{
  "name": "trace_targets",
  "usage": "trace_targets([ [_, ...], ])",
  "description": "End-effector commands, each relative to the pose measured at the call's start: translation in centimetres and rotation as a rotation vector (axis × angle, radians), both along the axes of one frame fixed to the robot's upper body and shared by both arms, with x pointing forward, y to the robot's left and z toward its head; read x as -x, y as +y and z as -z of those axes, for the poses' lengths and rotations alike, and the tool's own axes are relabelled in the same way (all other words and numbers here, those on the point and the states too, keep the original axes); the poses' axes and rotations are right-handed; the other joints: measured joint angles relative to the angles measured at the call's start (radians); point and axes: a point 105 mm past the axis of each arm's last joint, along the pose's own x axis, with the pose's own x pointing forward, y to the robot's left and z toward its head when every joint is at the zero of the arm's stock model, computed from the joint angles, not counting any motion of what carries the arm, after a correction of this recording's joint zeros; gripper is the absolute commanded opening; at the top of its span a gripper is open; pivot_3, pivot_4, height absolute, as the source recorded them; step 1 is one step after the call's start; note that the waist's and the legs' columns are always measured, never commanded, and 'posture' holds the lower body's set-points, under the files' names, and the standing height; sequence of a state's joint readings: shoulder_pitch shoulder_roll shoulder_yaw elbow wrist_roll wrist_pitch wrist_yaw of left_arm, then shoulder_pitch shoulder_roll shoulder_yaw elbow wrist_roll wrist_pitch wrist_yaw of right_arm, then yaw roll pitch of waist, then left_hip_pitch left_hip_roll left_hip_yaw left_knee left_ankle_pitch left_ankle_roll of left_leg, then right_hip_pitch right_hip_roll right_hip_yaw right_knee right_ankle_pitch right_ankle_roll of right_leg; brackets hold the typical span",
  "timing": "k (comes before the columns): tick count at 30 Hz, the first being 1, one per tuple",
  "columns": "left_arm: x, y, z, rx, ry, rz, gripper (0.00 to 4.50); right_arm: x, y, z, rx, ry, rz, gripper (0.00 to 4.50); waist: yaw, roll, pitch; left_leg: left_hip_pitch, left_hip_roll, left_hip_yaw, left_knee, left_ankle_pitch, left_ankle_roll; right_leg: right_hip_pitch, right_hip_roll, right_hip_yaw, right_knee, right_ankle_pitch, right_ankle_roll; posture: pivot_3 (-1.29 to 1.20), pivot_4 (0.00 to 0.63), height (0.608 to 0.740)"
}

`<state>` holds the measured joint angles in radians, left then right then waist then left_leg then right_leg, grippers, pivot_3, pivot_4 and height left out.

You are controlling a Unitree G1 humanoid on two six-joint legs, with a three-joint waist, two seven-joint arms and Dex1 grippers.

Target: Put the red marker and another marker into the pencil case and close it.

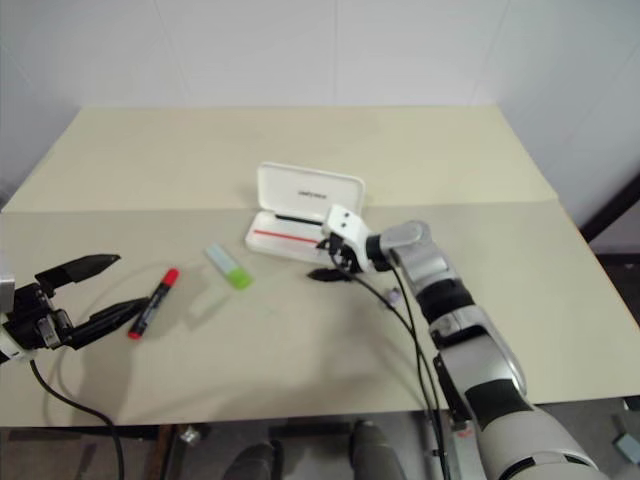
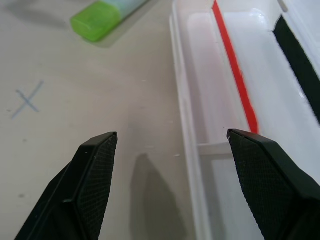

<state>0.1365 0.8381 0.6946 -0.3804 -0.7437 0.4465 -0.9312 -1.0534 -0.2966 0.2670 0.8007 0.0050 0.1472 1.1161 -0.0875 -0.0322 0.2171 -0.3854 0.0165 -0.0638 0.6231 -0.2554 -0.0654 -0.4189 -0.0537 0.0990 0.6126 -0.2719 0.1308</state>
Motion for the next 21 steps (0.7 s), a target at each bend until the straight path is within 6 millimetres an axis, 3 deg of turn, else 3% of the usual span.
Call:
trace_targets([
  [1, 0.3, -0.2, -0.7, -0.012, -0.026, 0.013, 4.46, -0.4, -0.3, -1.3, -0.01, -0.041, -0.004, 4.5, 0.0, 0.0, 0.0, 0.0, 0.0, 0.0, 0.0, 0.0, 0.0, 0.0, 0.0, 0.0, 0.0, 0.0, 0.0, 0.0, 0.15, 0.74],
  [8, 0.5, -0.3, -0.6, -0.008, -0.031, 0.006, 4.46, 0.8, -1.1, -2.4, -0.03, -0.047, -0.091, 4.5, 0.0, 0.0, 0.0, 0.0, 0.0, 0.0, -0.001, 0.0, 0.0, 0.0, 0.0, 0.0, 0.0, 0.0, 0.0, 0.0, 0.15, 0.74],
  [15, 0.3, -0.6, -0.3, 0.002, -0.025, 0.014, 4.46, 0.9, -1.9, -1.3, 0.038, -0.032, -0.078, 4.5, 0.0, 0.0, 0.0, 0.0, 0.0, 0.0, -0.001, 0.0, 0.0, 0.0, 0.0, 0.0, 0.0, 0.0, 0.0, 0.0, 0.15, 0.74],
  [21, 0.1, -0.8, -0.4, 0.006, -0.029, 0.023, 4.46, 0.8, -1.1, -0.6, 0.068, -0.026, -0.075, 4.5, -0.001, 0.0, 0.0, 0.0, 0.0, 0.0, -0.001, 0.0, 0.0, 0.0, 0.0, 0.0, 0.0, 0.0, 0.0, 0.0, 0.15, 0.74],
])
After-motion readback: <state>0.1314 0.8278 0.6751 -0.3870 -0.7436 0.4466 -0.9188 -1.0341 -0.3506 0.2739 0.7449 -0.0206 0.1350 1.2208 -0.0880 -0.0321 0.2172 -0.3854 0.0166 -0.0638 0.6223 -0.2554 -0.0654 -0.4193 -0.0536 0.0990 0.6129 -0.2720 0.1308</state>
